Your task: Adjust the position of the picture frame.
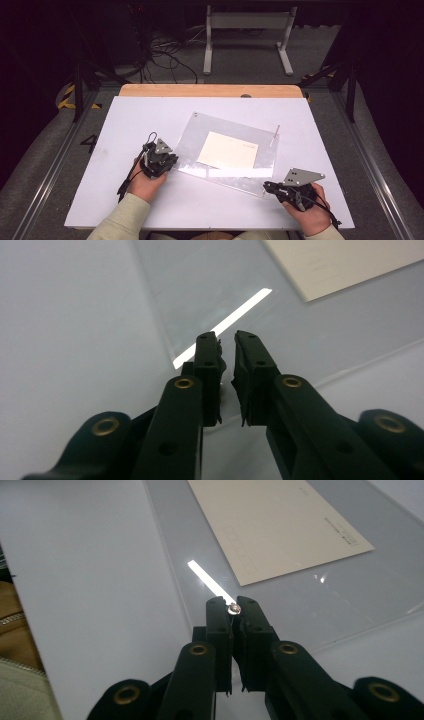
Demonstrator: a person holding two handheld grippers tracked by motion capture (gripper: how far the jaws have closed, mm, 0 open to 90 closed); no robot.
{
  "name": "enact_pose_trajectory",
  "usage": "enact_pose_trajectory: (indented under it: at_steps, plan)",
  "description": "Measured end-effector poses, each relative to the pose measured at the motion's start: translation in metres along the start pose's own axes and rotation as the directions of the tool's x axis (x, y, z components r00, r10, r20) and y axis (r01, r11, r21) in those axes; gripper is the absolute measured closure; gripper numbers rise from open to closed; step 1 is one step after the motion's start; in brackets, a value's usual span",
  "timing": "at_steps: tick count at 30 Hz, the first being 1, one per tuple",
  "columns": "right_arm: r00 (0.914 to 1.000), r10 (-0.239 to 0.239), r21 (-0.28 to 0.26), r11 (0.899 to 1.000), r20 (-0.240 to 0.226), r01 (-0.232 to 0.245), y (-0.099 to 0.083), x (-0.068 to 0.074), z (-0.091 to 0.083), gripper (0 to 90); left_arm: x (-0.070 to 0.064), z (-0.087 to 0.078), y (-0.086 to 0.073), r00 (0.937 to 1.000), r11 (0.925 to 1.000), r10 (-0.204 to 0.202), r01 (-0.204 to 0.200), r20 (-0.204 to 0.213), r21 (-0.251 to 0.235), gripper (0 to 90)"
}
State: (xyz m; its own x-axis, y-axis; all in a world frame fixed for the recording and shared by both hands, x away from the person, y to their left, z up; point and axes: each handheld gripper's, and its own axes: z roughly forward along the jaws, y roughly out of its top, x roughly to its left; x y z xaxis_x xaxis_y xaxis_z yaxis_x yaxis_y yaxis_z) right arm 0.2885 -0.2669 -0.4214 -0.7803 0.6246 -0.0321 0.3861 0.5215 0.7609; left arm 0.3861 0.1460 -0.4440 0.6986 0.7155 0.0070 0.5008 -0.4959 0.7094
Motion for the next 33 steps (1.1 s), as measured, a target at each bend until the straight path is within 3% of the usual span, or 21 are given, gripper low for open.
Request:
enact_pose_trajectory:
  at_steps: [2,3,4,6,9,10,12,13,14,15,17,21,22,23,24,26,28,30,31,32,33]
  plan:
    - [0.9981,0.0,-0.017,1.0,-0.061,-0.001,0.006,0.006,0.003,85.0,-0.006,-0.019,-0.003,0.9967,0.9972,0.002,0.004,0.081,-0.074,74.5]
    - [0.9981,0.0,-0.017,1.0,-0.061,-0.001,0.006,0.006,0.003,85.0,-0.006,-0.019,-0.003,0.9967,0.9972,0.002,0.004,0.081,-0.074,69.8]
    - [0.992,-0.018,-0.018,1.0,-0.125,0.016,0.014,0.016,0.01,85.0,-0.009,-0.026,-0.005,0.9906,0.995,0.019,-0.006,0.135,-0.099,69.8]
    - [0.9804,-0.071,-0.011,0.997,-0.184,0.07,0.029,0.034,0.022,85.0,-0.021,-0.031,-0.009,0.9727,0.9981,0.005,0.009,0.232,-0.061,60.9]
    - [0.9532,-0.135,-0.024,0.991,-0.27,0.133,0.058,0.063,0.046,84.9,-0.053,-0.036,-0.018,0.9335,0.9946,0.104,-0.098,0.343,-0.032,53.9]
    - [0.9489,-0.146,-0.032,0.989,-0.28,0.143,0.066,0.069,0.053,84.9,-0.062,-0.037,-0.02,0.9203,0.9902,0.139,-0.135,0.366,-0.035,52.3]
    - [0.9463,-0.163,-0.048,0.987,-0.279,0.156,0.078,0.079,0.065,84.9,-0.074,-0.041,-0.022,0.9023,0.9817,0.189,-0.182,0.387,-0.055,51.1]
    - [0.9469,-0.179,-0.055,0.984,-0.267,0.17,0.084,0.085,0.075,84.8,-0.077,-0.041,-0.023,0.8994,0.9812,0.192,-0.184,0.393,-0.057,50.9]
    - [0.9469,-0.179,-0.055,0.984,-0.267,0.17,0.084,0.085,0.075,84.8,-0.077,-0.041,-0.023,0.8994,0.9812,0.192,-0.184,0.393,-0.057,50.9]
    - [0.9471,-0.183,-0.055,0.983,-0.264,0.175,0.09,0.092,0.095,84.6,-0.078,-0.039,-0.023,0.9029,0.9854,0.17,-0.161,0.395,-0.056,50.9]
    - [0.9417,-0.185,-0.044,0.983,-0.281,0.18,0.087,0.093,0.109,84.1,-0.079,-0.036,-0.024,0.9029,0.9856,0.168,-0.159,0.395,-0.057,51.7]
    - [0.9315,-0.202,-0.113,0.978,-0.303,0.175,0.084,0.079,0.096,70.4,-0.084,-0.028,-0.025,0.915,0.9859,0.168,-0.155,0.367,-0.064,52.0]
    - [0.9341,-0.195,-0.166,0.975,-0.299,0.151,0.081,0.067,0.083,67.2,-0.087,-0.026,-0.024,0.9156,0.9841,0.177,-0.164,0.361,-0.069,50.4]
    - [0.9492,-0.178,-0.199,0.972,-0.26,0.128,0.077,0.054,0.072,65.0,-0.092,-0.024,-0.023,0.9152,0.9804,0.197,-0.182,0.351,-0.074,48.6]
    - [0.9724,-0.147,-0.209,0.972,-0.181,0.109,0.07,0.037,0.059,62.3,-0.094,-0.022,-0.022,0.9146,0.9794,0.202,-0.186,0.35,-0.079,47.5]
    - [0.9948,-0.072,-0.203,0.978,-0.072,0.056,0.057,0.009,0.047,58.7,-0.101,-0.017,-0.019,0.9164,0.9782,0.207,-0.19,0.342,-0.083,47.3]
    - [0.998,0.053,-0.22,0.974,0.034,-0.044,0.044,-0.024,0.04,54.0,-0.105,-0.01,-0.016,0.9232,0.9784,0.207,-0.195,0.324,-0.068,49.8]
    - [0.993,0.097,-0.206,0.975,0.067,-0.081,0.039,-0.048,0.044,54.4,-0.111,-0.004,-0.014,0.9359,0.9761,0.217,-0.211,0.277,-0.051,60.3]
    - [0.9927,0.095,-0.168,0.982,0.074,-0.082,0.04,-0.056,0.05,55.5,-0.112,-0.002,-0.013,0.9369,0.973,0.23,-0.227,0.263,-0.043,69.5]
    - [0.9935,0.095,-0.135,0.987,0.063,-0.085,0.04,-0.063,0.059,60.7,-0.112,-0.001,-0.014,0.9272,0.9766,0.214,-0.21,0.308,-0.044,75.5]
    - [0.9946,0.094,-0.096,0.991,0.043,-0.09,0.04,-0.072,0.071,71.9,-0.113,-0.002,-0.014,0.9295,0.978,0.207,-0.204,0.305,-0.043,84.2]
